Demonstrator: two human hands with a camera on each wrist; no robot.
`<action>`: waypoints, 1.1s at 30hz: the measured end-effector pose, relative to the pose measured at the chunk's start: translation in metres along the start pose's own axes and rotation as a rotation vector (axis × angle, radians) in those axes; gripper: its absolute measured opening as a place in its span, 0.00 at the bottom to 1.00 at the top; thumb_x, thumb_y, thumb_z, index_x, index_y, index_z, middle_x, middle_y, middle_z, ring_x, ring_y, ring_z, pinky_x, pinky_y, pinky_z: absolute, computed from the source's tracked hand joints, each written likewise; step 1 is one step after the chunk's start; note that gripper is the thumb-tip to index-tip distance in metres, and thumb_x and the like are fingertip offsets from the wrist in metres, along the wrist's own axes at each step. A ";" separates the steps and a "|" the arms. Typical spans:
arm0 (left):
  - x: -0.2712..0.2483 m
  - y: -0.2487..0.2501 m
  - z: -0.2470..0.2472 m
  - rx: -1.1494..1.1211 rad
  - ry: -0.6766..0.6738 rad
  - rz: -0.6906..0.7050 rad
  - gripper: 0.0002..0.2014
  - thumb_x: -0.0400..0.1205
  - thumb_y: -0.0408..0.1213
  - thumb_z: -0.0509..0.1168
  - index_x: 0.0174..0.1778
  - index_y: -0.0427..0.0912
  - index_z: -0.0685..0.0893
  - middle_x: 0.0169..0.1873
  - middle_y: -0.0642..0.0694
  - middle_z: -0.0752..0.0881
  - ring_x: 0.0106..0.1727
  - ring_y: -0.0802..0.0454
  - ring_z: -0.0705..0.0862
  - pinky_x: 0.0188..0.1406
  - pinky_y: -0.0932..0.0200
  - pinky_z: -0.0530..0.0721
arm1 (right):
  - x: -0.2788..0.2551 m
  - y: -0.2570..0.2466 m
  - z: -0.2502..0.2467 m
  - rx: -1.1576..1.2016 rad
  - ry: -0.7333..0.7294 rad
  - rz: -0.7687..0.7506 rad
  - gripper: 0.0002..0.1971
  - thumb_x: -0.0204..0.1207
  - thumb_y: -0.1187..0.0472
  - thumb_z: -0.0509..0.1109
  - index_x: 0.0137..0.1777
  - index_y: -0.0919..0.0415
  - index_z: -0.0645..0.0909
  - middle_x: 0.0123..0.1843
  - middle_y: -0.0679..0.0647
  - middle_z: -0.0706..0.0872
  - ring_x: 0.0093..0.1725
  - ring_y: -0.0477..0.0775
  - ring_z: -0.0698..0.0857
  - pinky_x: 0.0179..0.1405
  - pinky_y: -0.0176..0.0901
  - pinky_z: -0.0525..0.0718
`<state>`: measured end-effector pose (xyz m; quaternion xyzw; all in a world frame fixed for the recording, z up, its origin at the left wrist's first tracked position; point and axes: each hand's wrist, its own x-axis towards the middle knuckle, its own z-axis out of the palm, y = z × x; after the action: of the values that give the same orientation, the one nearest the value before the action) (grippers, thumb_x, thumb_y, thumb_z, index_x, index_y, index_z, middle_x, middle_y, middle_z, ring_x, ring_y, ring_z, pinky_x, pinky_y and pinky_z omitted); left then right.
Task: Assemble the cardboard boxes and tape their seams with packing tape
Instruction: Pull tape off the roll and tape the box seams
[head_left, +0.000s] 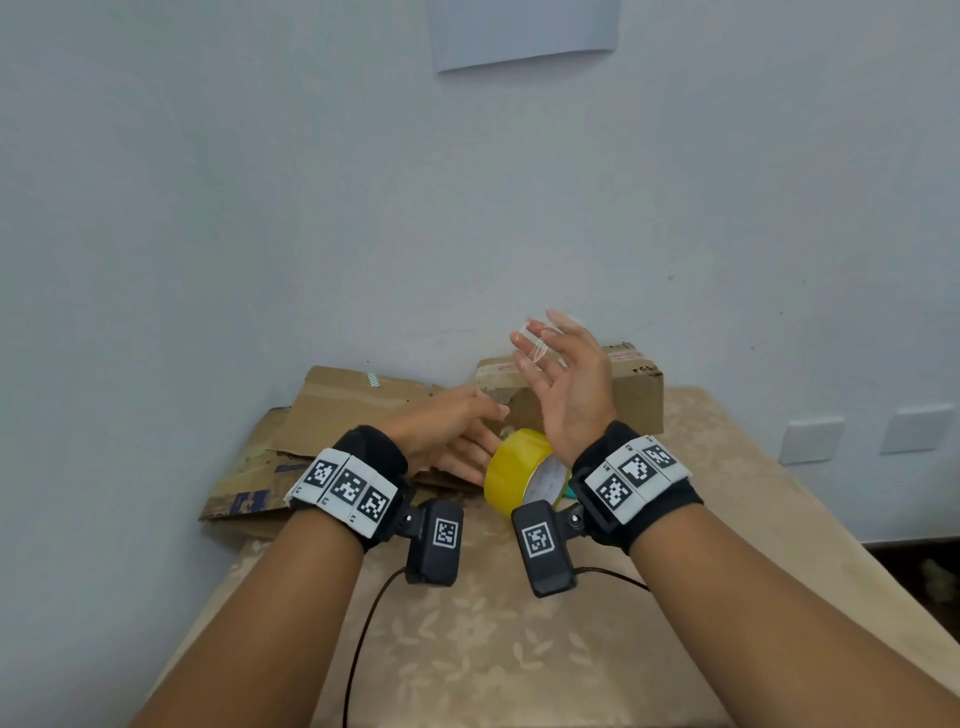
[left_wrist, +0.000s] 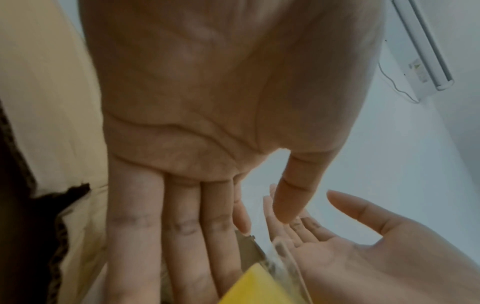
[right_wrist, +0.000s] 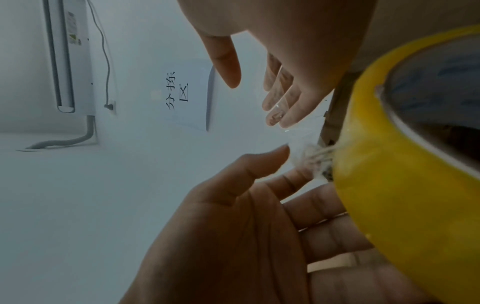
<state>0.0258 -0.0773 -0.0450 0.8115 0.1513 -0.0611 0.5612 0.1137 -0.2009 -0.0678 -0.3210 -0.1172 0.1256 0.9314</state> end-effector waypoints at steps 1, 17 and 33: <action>0.000 0.001 0.000 -0.018 0.008 -0.006 0.11 0.89 0.41 0.62 0.64 0.40 0.77 0.40 0.35 0.92 0.38 0.41 0.92 0.41 0.48 0.93 | 0.000 -0.001 0.001 -0.010 0.007 -0.003 0.15 0.83 0.70 0.68 0.69 0.61 0.81 0.61 0.60 0.89 0.63 0.62 0.91 0.67 0.53 0.87; 0.019 -0.007 -0.002 0.489 0.346 0.316 0.36 0.80 0.16 0.57 0.84 0.47 0.71 0.70 0.48 0.86 0.72 0.51 0.80 0.61 0.63 0.74 | -0.001 -0.008 -0.001 -0.179 0.123 0.039 0.14 0.83 0.74 0.66 0.65 0.63 0.83 0.61 0.64 0.91 0.56 0.64 0.93 0.58 0.55 0.92; 0.024 0.002 -0.004 0.147 0.383 0.266 0.08 0.87 0.35 0.65 0.55 0.45 0.89 0.57 0.47 0.91 0.63 0.48 0.86 0.58 0.57 0.82 | 0.000 -0.031 0.006 0.024 0.002 -0.065 0.20 0.79 0.79 0.67 0.70 0.69 0.81 0.65 0.68 0.88 0.57 0.66 0.93 0.59 0.55 0.92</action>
<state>0.0483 -0.0700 -0.0486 0.8597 0.1418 0.1574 0.4647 0.1168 -0.2211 -0.0443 -0.3059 -0.1249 0.0963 0.9389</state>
